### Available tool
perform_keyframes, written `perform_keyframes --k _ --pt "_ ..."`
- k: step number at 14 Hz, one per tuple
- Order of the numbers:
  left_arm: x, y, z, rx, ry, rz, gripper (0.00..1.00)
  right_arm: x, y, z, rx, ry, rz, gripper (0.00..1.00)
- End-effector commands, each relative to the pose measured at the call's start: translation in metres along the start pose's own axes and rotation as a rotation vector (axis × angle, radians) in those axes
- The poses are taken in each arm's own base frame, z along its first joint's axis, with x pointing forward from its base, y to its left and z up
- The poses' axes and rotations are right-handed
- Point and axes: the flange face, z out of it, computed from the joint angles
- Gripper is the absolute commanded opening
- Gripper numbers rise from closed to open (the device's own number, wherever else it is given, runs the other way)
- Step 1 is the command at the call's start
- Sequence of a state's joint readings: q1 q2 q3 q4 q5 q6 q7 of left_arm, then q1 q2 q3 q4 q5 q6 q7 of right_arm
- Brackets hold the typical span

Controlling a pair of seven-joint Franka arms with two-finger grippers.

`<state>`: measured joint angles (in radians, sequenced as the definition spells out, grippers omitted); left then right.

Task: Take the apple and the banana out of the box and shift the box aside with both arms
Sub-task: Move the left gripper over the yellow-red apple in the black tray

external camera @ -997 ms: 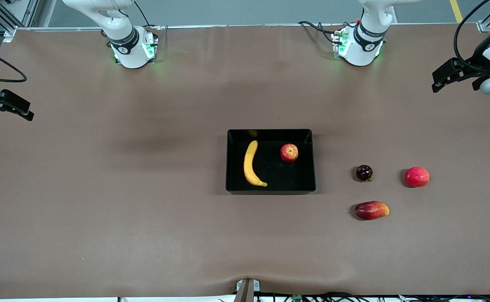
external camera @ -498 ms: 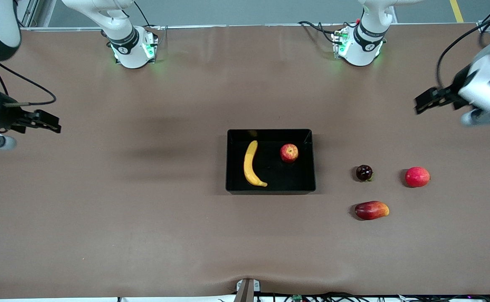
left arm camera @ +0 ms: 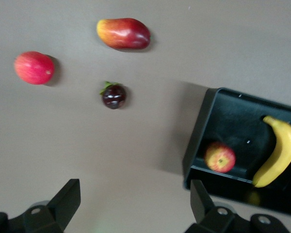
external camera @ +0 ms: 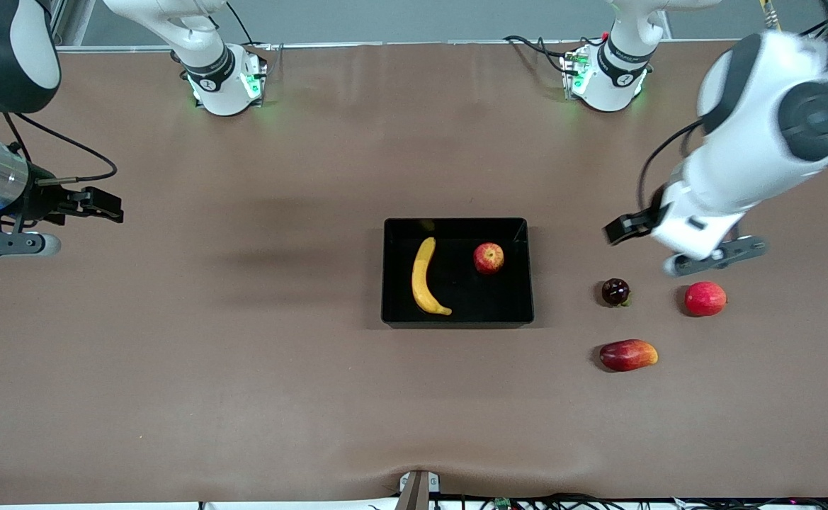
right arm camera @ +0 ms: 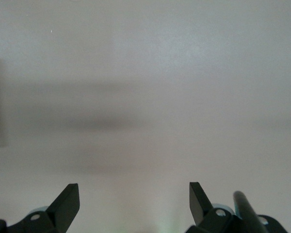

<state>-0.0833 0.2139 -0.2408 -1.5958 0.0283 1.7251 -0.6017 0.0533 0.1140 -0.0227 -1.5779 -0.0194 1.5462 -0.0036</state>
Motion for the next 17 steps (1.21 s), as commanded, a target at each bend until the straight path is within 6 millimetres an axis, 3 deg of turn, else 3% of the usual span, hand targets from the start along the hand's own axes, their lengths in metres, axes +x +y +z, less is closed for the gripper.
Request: perform_keyframes --k 1,6,11,13,17 --pt "-0.013 0.016 0.037 -0.019 0.04 -0.063 1.0 -0.001 -0.001 -0.003 0.0 -0.003 0.005 1.0" --pt "-0.042 0.096 0.117 -0.024 0.068 -0.231 1.0 0.001 0.001 0.0 0.0 -0.011 0.008 1.0" --pt "-0.072 0.158 0.182 -0.051 0.079 -0.265 1.0 0.001 0.0 0.0 0.0 -0.011 0.007 1.0" --pt "-0.084 0.171 0.206 -0.005 0.104 -0.207 1.0 0.001 0.003 0.0 0.0 -0.011 0.01 1.0" --pt "-0.094 0.177 0.246 0.047 0.072 -0.177 1.0 0.001 0.0 0.0 0.0 -0.009 0.007 1.0"
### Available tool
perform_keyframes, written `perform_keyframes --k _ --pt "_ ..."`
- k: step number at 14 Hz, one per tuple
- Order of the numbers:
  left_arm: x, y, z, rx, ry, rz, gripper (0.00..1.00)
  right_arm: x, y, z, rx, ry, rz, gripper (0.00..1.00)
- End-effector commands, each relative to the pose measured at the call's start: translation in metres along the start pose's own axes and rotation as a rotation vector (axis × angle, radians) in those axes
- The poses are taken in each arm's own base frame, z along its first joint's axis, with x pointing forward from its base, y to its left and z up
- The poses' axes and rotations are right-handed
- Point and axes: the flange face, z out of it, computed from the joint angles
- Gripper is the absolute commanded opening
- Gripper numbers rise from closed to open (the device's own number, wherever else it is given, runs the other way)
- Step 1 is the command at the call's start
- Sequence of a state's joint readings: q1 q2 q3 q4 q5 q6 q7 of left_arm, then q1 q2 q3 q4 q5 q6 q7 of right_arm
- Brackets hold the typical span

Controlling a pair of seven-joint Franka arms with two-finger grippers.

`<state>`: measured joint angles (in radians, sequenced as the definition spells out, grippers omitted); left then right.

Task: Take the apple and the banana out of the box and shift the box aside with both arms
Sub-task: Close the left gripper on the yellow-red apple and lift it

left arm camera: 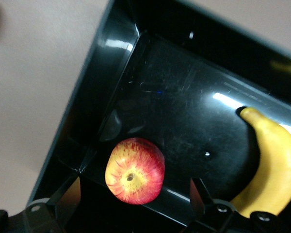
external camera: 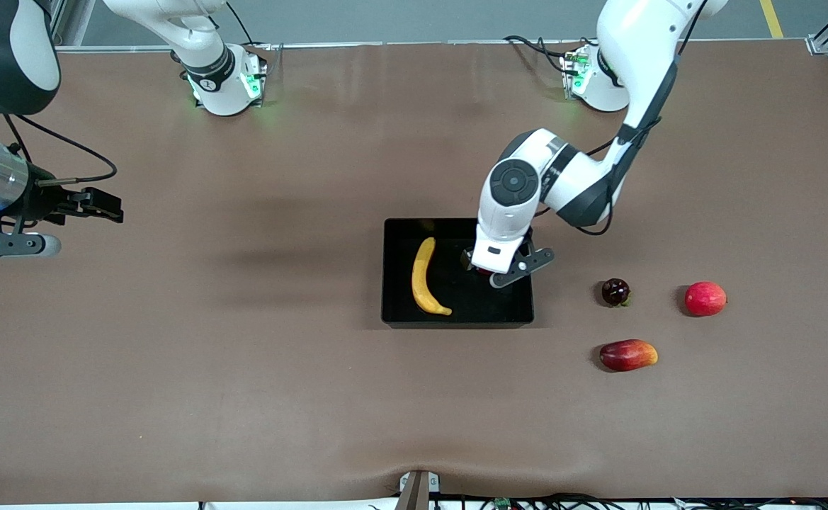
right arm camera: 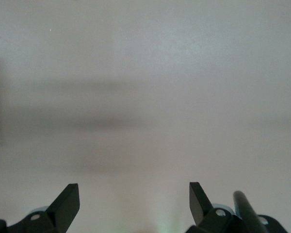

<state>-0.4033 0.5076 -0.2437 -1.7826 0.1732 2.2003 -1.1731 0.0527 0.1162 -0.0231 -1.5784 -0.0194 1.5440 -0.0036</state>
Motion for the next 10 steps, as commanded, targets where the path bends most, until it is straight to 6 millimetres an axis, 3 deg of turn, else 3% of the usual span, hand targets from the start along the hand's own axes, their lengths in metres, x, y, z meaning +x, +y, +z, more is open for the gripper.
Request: perform_keyframes --k 1,4,7,8,9,10 --pt "-0.001 0.004 0.023 0.026 0.023 0.01 1.0 0.0 0.0 -0.002 0.0 -0.004 0.007 1.0" --pt "-0.007 0.005 0.054 0.059 0.01 0.031 1.0 0.0 0.003 0.0 0.001 -0.008 0.01 1.0" --pt "-0.009 0.007 0.062 0.064 0.0 0.032 1.0 0.0 0.002 -0.001 0.0 -0.007 0.01 1.0" --pt "-0.011 0.007 0.065 0.069 -0.001 0.035 0.89 0.0 0.003 0.0 0.001 -0.009 0.012 1.0" --pt "-0.013 0.009 0.067 0.071 -0.003 0.041 0.58 0.0 0.005 0.0 0.001 -0.009 0.012 1.0" --pt "-0.012 0.009 0.066 0.068 -0.003 0.039 0.16 0.0 0.005 -0.001 0.001 -0.006 0.012 1.0"
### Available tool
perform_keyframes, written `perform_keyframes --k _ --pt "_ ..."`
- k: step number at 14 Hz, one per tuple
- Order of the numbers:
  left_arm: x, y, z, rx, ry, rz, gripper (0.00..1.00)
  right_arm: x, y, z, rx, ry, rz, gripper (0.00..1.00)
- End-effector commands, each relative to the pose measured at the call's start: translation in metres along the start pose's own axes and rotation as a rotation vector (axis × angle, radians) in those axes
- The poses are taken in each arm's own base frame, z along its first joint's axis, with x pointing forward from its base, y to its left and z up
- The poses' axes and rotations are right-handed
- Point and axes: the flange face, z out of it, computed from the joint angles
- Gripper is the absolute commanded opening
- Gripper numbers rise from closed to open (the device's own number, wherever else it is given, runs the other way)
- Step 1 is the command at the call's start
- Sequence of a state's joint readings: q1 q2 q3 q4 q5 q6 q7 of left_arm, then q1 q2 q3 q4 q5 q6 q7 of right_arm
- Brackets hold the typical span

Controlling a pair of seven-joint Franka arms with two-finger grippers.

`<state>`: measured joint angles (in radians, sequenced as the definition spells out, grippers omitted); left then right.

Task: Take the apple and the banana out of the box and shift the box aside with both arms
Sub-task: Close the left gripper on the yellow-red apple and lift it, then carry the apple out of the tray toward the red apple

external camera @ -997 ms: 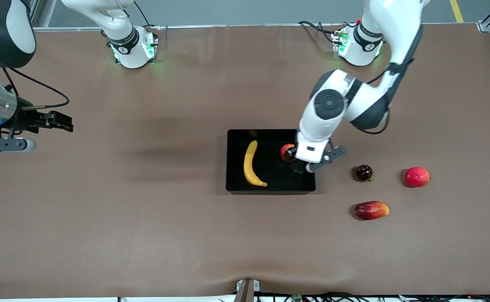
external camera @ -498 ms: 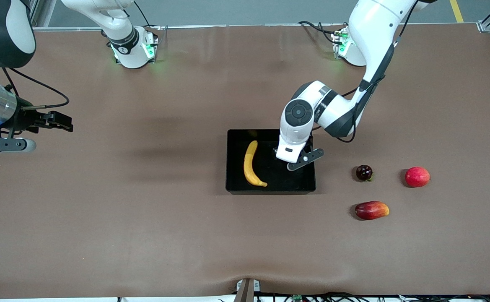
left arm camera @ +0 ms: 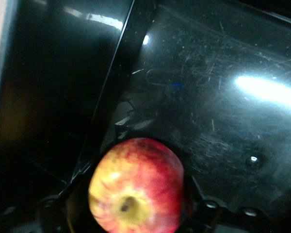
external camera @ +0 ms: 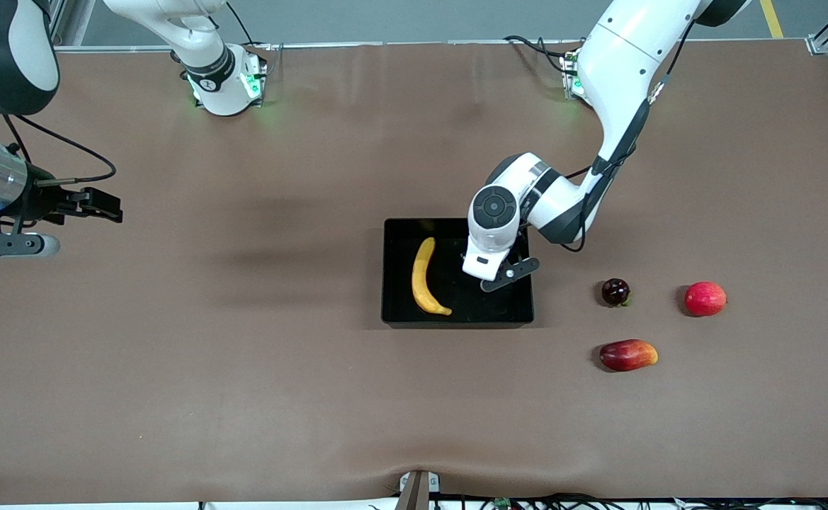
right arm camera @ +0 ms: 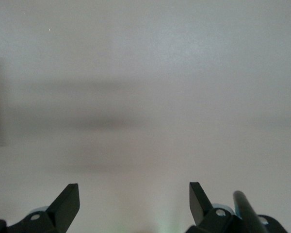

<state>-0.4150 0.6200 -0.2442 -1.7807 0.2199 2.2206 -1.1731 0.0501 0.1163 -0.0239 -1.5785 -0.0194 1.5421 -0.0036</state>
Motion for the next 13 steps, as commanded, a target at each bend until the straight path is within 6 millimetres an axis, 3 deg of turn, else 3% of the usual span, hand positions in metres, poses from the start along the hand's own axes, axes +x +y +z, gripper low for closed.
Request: perform_keyframes --k 1,2,4,7,10,13 --pt "-0.001 0.007 -0.006 -0.014 0.032 -0.006 0.0 0.001 0.003 -0.002 0.001 -0.002 0.008 1.0" --pt "0.003 0.006 -0.017 -0.022 0.041 -0.002 0.0 0.001 0.002 -0.002 0.0 -0.004 0.008 1.0" --pt "0.012 0.001 -0.063 -0.055 0.08 -0.01 0.0 0.001 0.005 -0.001 0.001 -0.004 0.01 1.0" --pt "0.042 -0.02 -0.151 -0.058 0.116 0.019 0.0 0.001 0.004 -0.002 0.001 -0.002 0.011 1.0" --pt "0.089 -0.068 -0.22 -0.08 0.108 0.072 0.0 0.001 0.003 -0.002 0.002 -0.002 0.01 1.0" --pt "0.134 -0.126 -0.248 -0.099 0.097 0.12 0.0 0.001 -0.011 -0.004 0.004 0.003 -0.011 1.0"
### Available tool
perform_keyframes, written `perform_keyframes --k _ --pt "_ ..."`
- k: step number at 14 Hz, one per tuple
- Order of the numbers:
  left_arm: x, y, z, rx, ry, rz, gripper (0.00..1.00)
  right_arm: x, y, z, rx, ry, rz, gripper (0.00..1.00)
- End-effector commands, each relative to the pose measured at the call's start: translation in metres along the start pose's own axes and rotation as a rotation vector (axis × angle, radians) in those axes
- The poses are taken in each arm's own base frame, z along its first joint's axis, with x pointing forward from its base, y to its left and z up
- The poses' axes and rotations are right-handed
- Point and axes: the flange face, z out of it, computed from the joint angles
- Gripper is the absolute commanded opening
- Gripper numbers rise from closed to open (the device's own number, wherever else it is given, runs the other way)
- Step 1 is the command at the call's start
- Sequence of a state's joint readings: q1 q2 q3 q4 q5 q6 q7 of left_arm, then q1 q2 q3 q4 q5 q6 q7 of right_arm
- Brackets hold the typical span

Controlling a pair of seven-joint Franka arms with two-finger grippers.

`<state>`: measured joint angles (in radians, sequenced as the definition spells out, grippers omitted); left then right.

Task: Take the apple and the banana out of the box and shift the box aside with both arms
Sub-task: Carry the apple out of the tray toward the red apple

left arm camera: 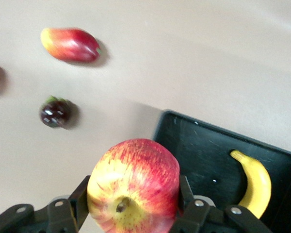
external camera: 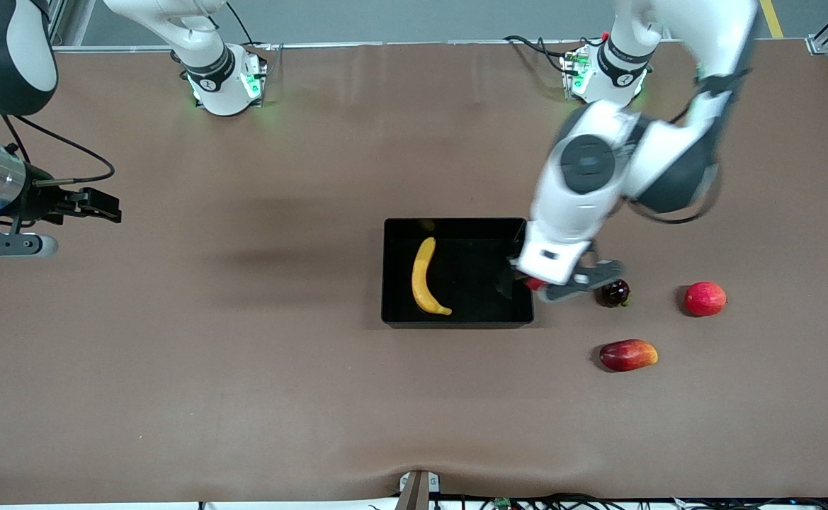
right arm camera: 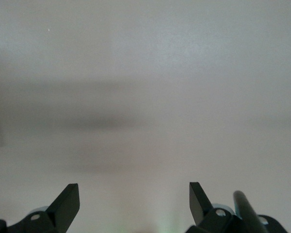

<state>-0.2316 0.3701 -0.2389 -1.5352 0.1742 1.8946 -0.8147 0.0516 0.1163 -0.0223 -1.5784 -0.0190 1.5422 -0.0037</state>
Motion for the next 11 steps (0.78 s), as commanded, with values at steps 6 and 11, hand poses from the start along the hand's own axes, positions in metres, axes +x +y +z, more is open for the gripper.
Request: perform_keyframes --k 6,11 --pt "0.073 -0.135 0.032 0.059 -0.122 0.039 0.0 0.0 -0.019 -0.005 0.027 0.002 -0.022 1.0" --pt "0.102 -0.228 0.081 0.058 -0.163 0.064 0.0 0.0 -0.013 -0.005 0.029 0.002 -0.012 1.0"
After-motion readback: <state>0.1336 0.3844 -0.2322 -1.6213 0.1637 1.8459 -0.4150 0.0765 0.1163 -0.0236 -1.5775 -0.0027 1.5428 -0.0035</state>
